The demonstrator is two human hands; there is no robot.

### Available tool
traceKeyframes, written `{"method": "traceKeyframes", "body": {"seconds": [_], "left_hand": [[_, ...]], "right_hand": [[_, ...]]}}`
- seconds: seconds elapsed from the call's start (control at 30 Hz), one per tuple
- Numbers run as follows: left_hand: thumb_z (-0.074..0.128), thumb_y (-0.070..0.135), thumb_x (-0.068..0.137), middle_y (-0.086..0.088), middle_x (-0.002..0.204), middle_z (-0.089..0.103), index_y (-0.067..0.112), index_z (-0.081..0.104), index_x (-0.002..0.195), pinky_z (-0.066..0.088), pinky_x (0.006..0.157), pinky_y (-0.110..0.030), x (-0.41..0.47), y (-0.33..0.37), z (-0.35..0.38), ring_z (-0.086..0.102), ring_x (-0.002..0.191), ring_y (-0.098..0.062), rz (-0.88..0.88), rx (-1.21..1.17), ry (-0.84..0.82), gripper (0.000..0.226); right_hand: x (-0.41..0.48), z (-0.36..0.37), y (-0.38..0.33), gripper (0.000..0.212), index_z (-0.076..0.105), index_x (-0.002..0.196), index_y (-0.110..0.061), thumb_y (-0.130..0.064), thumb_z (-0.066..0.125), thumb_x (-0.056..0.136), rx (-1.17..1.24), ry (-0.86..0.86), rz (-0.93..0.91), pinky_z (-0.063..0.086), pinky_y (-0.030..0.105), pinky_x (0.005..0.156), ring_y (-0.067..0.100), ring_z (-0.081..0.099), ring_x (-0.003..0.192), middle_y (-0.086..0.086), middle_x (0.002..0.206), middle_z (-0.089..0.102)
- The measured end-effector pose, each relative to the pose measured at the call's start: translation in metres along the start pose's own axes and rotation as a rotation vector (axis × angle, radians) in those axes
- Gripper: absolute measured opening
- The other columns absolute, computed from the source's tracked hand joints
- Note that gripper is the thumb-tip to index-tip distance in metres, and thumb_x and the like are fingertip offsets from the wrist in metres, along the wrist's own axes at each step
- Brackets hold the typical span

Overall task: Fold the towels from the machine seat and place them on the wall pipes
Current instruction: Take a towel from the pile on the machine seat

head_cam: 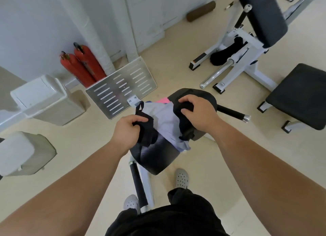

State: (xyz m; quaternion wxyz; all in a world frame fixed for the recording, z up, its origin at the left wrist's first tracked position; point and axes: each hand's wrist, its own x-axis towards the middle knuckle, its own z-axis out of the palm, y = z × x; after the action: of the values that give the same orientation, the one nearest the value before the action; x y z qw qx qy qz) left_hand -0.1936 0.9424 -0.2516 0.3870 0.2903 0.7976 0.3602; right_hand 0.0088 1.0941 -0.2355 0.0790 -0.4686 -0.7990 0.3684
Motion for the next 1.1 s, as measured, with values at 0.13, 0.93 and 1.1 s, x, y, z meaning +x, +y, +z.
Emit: {"method": "traceKeyframes", "body": {"seconds": [0.13,0.93,1.1], "left_hand": [[0.061,0.004,0.094,0.012,0.106,0.067,0.022,0.077,0.107,0.050,0.099,-0.024,-0.042,-0.005,-0.044,0.062,0.104,-0.012,0.189,0.005,-0.022,0.028],[0.074,0.034,0.088,-0.009,0.065,0.042,0.015,0.052,0.064,0.027,0.049,-0.026,-0.163,0.011,-0.179,0.039,0.056,-0.022,0.038,-0.403,0.325,0.037],[0.070,0.019,0.090,-0.005,0.082,0.071,0.005,0.075,0.080,0.047,0.063,-0.028,-0.194,-0.012,-0.176,0.062,0.076,-0.020,-0.030,-0.314,0.397,0.018]], "right_hand": [[-0.046,-0.002,-0.076,0.029,0.068,0.119,-0.025,-0.019,0.068,0.091,0.107,0.052,0.043,0.036,0.004,0.078,0.004,0.055,0.097,-0.014,0.109,0.061],[-0.201,0.068,-0.198,0.060,0.044,0.140,-0.039,-0.002,0.062,0.097,0.682,-0.251,-0.103,0.058,0.024,0.075,0.016,0.075,0.088,0.002,0.092,0.078],[-0.181,0.058,-0.205,0.022,0.073,0.096,-0.020,-0.002,0.060,0.098,0.702,-0.140,-0.119,0.056,0.023,0.078,0.010,0.068,0.082,-0.002,0.089,0.073]]}}
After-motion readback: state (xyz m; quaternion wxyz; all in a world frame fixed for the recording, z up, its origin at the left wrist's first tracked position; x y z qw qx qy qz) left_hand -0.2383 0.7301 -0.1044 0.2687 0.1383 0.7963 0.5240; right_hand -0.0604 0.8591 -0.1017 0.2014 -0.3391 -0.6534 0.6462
